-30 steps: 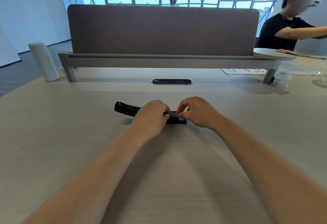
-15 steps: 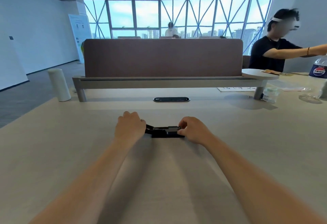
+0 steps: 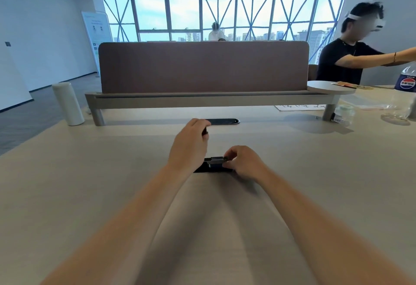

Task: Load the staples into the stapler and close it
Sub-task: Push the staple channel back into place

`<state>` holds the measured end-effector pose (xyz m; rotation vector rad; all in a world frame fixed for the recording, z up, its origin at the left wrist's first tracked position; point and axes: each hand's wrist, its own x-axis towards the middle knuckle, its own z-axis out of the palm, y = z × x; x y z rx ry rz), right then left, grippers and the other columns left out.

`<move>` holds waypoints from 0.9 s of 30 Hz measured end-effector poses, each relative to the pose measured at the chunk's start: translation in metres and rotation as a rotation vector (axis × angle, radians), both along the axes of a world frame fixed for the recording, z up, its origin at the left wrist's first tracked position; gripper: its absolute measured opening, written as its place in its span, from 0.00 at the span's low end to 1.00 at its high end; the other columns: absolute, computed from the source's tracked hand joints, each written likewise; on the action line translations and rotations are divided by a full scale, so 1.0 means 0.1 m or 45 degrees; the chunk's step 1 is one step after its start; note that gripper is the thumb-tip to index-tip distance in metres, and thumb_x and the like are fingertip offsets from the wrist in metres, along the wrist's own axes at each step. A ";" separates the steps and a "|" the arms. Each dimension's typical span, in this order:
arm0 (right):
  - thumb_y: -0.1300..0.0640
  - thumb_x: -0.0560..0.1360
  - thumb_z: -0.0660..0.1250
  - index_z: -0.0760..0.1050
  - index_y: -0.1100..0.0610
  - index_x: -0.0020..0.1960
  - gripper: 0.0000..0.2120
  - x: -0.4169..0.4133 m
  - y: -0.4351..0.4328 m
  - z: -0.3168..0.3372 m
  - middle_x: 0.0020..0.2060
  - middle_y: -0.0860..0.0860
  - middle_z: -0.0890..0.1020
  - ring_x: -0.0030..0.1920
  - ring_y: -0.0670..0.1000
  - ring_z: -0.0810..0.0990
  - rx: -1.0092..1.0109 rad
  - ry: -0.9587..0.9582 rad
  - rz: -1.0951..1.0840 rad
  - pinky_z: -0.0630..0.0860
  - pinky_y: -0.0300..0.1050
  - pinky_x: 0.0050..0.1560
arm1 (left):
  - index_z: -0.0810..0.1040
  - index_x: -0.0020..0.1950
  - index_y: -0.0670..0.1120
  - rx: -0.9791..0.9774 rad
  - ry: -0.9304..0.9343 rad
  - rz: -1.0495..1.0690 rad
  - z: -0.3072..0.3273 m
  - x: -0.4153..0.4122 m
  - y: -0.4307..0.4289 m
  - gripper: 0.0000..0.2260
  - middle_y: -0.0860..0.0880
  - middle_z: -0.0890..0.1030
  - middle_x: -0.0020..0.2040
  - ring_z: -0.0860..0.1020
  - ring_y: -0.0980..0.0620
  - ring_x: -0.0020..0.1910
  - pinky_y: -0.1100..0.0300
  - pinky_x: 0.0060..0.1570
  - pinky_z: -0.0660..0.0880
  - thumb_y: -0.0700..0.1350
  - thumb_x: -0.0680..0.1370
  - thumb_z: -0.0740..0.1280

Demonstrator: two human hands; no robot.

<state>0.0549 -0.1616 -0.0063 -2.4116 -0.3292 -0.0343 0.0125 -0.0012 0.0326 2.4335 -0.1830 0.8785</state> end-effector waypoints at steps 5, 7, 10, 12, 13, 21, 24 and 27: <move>0.56 0.72 0.72 0.81 0.59 0.55 0.13 0.01 -0.02 0.00 0.53 0.54 0.83 0.47 0.51 0.76 -0.009 0.001 0.043 0.72 0.45 0.47 | 0.74 0.65 0.49 0.132 0.234 -0.135 -0.17 0.12 -0.17 0.16 0.50 0.79 0.63 0.76 0.49 0.61 0.55 0.61 0.72 0.43 0.77 0.67; 0.55 0.72 0.72 0.80 0.59 0.53 0.12 0.01 -0.02 -0.01 0.52 0.54 0.83 0.45 0.51 0.75 -0.020 0.002 0.049 0.70 0.45 0.42 | 0.76 0.62 0.49 0.163 0.258 -0.159 -0.24 0.15 -0.18 0.15 0.50 0.81 0.60 0.77 0.48 0.58 0.56 0.57 0.72 0.42 0.76 0.67; 0.54 0.72 0.72 0.80 0.62 0.50 0.12 0.01 -0.03 -0.02 0.48 0.57 0.83 0.45 0.57 0.78 -0.025 0.006 0.048 0.71 0.49 0.42 | 0.77 0.61 0.48 0.166 0.275 -0.189 -0.29 0.16 -0.17 0.14 0.49 0.81 0.58 0.78 0.48 0.56 0.56 0.55 0.72 0.42 0.75 0.68; 0.54 0.71 0.72 0.80 0.64 0.48 0.12 0.01 -0.04 -0.02 0.46 0.60 0.83 0.45 0.59 0.80 -0.009 0.003 0.062 0.73 0.51 0.44 | 0.77 0.60 0.47 0.192 0.286 -0.194 -0.31 0.15 -0.15 0.13 0.49 0.81 0.56 0.77 0.47 0.55 0.55 0.54 0.73 0.43 0.75 0.68; 0.55 0.71 0.72 0.80 0.64 0.47 0.12 0.00 -0.04 -0.01 0.45 0.60 0.84 0.45 0.60 0.80 0.001 -0.003 0.073 0.73 0.52 0.44 | 0.78 0.58 0.47 0.209 0.292 -0.195 -0.33 0.15 -0.14 0.12 0.49 0.81 0.54 0.78 0.47 0.54 0.54 0.52 0.73 0.43 0.75 0.68; 0.56 0.71 0.72 0.80 0.63 0.50 0.11 -0.02 -0.06 0.00 0.47 0.59 0.84 0.43 0.55 0.78 0.055 0.037 0.099 0.71 0.48 0.43 | 0.81 0.56 0.54 0.153 0.321 -0.206 -0.41 0.09 -0.06 0.11 0.53 0.83 0.49 0.78 0.50 0.50 0.54 0.50 0.74 0.43 0.76 0.67; 0.56 0.72 0.72 0.79 0.62 0.50 0.11 -0.01 -0.05 -0.02 0.47 0.58 0.83 0.44 0.55 0.77 0.034 0.018 0.100 0.71 0.48 0.43 | 0.82 0.56 0.54 0.132 0.331 -0.218 -0.38 0.08 -0.05 0.12 0.52 0.84 0.51 0.79 0.50 0.51 0.51 0.52 0.75 0.42 0.76 0.67; 0.54 0.73 0.70 0.77 0.61 0.47 0.10 0.00 -0.04 -0.06 0.41 0.54 0.81 0.42 0.54 0.76 -0.016 -0.036 0.098 0.69 0.47 0.39 | 0.82 0.57 0.53 0.143 0.332 -0.218 -0.38 0.07 -0.06 0.12 0.51 0.84 0.51 0.79 0.49 0.51 0.52 0.52 0.75 0.42 0.76 0.67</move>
